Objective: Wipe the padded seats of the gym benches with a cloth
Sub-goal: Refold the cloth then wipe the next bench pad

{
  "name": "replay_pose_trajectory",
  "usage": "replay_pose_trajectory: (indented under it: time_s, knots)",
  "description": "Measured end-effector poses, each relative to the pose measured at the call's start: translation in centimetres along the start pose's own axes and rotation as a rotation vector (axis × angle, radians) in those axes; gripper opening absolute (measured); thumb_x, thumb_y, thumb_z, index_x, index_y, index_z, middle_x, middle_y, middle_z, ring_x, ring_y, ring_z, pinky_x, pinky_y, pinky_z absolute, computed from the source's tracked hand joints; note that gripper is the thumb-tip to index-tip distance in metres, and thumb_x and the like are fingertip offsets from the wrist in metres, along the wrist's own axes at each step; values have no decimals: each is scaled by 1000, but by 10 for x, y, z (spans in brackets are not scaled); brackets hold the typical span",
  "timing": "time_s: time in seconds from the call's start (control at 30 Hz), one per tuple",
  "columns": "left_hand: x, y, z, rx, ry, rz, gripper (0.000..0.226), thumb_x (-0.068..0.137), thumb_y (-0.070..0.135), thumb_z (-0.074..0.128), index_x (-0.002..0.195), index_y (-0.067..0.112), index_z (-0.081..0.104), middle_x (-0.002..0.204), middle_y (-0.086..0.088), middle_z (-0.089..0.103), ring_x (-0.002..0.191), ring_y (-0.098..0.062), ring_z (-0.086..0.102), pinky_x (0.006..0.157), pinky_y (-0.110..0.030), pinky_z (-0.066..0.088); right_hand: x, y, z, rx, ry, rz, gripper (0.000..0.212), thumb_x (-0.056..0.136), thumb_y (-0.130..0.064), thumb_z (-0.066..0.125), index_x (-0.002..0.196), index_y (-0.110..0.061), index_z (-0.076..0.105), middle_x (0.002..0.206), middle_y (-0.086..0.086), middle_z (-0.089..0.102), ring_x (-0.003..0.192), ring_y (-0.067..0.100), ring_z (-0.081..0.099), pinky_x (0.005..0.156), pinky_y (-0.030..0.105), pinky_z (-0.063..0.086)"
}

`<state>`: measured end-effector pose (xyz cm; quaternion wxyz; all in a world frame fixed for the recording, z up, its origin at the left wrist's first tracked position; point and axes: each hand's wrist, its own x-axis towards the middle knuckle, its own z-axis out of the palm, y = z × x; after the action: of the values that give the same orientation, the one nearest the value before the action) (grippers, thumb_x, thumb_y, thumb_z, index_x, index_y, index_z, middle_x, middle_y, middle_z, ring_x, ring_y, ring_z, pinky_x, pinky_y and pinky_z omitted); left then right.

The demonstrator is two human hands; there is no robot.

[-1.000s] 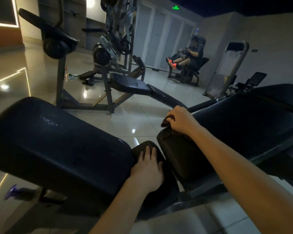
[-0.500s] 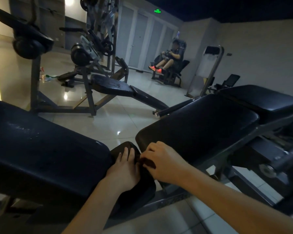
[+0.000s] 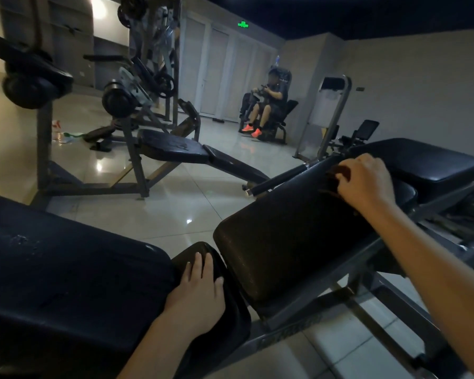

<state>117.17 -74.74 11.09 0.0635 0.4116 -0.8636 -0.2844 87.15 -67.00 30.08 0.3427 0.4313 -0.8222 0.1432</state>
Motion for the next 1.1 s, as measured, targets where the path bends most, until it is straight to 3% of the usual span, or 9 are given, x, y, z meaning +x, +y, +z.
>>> replay_pose_trajectory:
  time_s: [0.2, 0.27, 0.43, 0.53, 0.63, 0.73, 0.87, 1.1]
  knots:
    - [10, -7, 4, 27, -33, -2, 61, 105, 41, 14, 156, 18, -12, 162, -3, -22, 150, -22, -13, 123, -45, 5, -73, -77, 6, 315, -274, -211, 16, 93, -28, 65, 108, -28, 68, 95, -10, 60, 80, 1, 57, 72, 15, 47]
    - [11, -8, 4, -4, -39, -4, 63, 105, 43, 16, 155, 19, -13, 162, -3, -21, 150, -22, -12, 123, -44, 6, -102, -105, 10, 344, -313, -296, 18, 92, -32, 64, 110, -27, 68, 99, -8, 61, 84, 2, 57, 73, 11, 44]
    - [12, -12, 2, 93, -93, 41, 67, 104, 43, 22, 155, 20, -16, 159, -3, -27, 149, -24, -17, 123, -47, 7, -164, -159, 17, 354, -366, -461, 24, 96, -36, 55, 115, -24, 62, 110, -2, 54, 94, 10, 46, 82, 26, 44]
    - [8, -12, -2, 154, -130, 47, 71, 104, 38, 31, 154, 20, -17, 158, -3, -30, 148, -25, -21, 123, -45, 6, -189, -171, 18, 285, -353, -593, 23, 94, -32, 59, 112, -18, 62, 106, 2, 57, 90, 14, 48, 77, 26, 45]
    - [3, -7, -5, 160, -87, 91, 61, 107, 35, 23, 156, 19, -10, 160, -8, -25, 148, -26, -22, 123, -42, 0, -187, -161, 21, 290, -296, -639, 21, 84, -26, 69, 103, -17, 66, 99, 1, 58, 83, 13, 48, 70, 24, 45]
    - [3, -6, -7, 12, -62, 13, 62, 106, 41, 18, 155, 18, -13, 162, -5, -18, 150, -24, -12, 122, -40, 5, -160, -140, 16, 273, -250, -564, 24, 88, -20, 62, 112, -16, 65, 109, 2, 54, 93, 15, 48, 79, 29, 48]
    - [7, -6, 2, -34, -37, -6, 63, 106, 43, 18, 155, 19, -12, 163, -1, -18, 151, -21, -9, 123, -40, 4, -90, -62, 3, 155, -35, -317, 25, 91, -17, 62, 115, -22, 67, 109, -1, 57, 94, 11, 47, 82, 25, 42]
    - [13, -2, 13, -64, 11, -17, 59, 106, 36, 13, 154, 17, -17, 161, 0, -23, 150, -18, -14, 122, -38, -1, 28, 63, -19, -78, 84, 174, 22, 94, -19, 59, 106, -7, 72, 103, 19, 58, 100, 37, 51, 80, 42, 45]
